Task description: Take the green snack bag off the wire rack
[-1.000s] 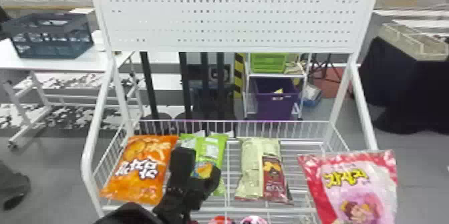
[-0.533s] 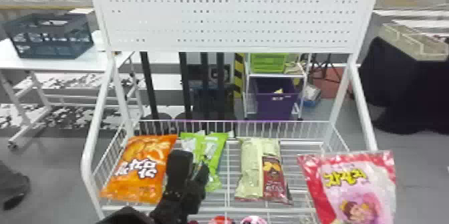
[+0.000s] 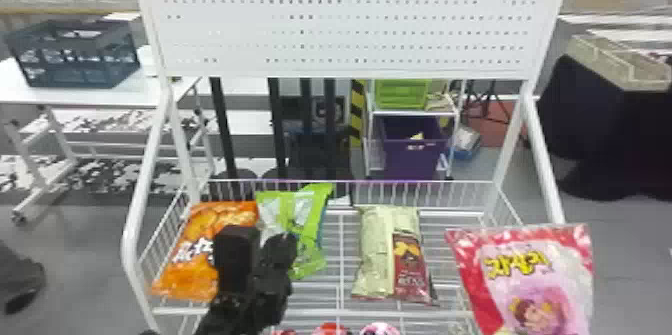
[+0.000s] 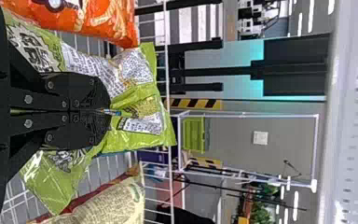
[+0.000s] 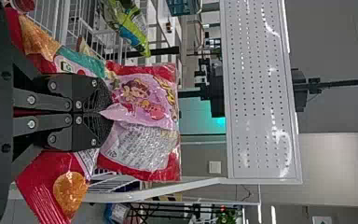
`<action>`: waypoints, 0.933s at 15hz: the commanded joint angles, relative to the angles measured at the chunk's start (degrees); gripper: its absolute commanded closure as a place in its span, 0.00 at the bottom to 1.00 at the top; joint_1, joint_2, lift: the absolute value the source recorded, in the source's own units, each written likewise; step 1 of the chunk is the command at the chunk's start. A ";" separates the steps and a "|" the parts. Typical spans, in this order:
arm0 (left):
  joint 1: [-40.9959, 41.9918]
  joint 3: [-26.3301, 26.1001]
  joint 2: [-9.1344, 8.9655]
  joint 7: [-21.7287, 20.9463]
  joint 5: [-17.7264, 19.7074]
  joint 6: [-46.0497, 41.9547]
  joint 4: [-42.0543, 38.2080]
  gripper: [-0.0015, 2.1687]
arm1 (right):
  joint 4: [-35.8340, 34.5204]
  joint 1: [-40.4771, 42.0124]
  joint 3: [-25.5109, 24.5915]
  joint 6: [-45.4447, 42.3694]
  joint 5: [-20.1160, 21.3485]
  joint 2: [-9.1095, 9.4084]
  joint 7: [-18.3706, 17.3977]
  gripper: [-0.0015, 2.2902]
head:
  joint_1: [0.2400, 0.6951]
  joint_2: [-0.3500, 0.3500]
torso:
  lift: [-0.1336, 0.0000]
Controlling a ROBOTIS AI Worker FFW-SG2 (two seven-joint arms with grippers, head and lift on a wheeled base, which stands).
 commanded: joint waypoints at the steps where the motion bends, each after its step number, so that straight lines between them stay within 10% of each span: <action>1: 6.97 4.02 1.70 -0.09 -0.54 -0.47 -9.47 0.93 | 0.18 -0.22 0.13 0.18 0.10 0.00 0.00 0.95 | 0.57 0.50 | 1.00; 8: 32.98 18.96 3.45 -3.60 -4.32 -12.08 -26.08 0.93 | 1.41 -1.28 0.40 0.18 -0.08 -0.09 0.00 0.95 | 0.57 0.50 | 1.00; 14: 45.99 26.08 1.34 -6.06 -7.75 -24.73 -28.19 0.92 | 1.49 -1.45 0.75 0.18 -0.17 -0.26 0.00 0.95 | 0.57 0.50 | 1.00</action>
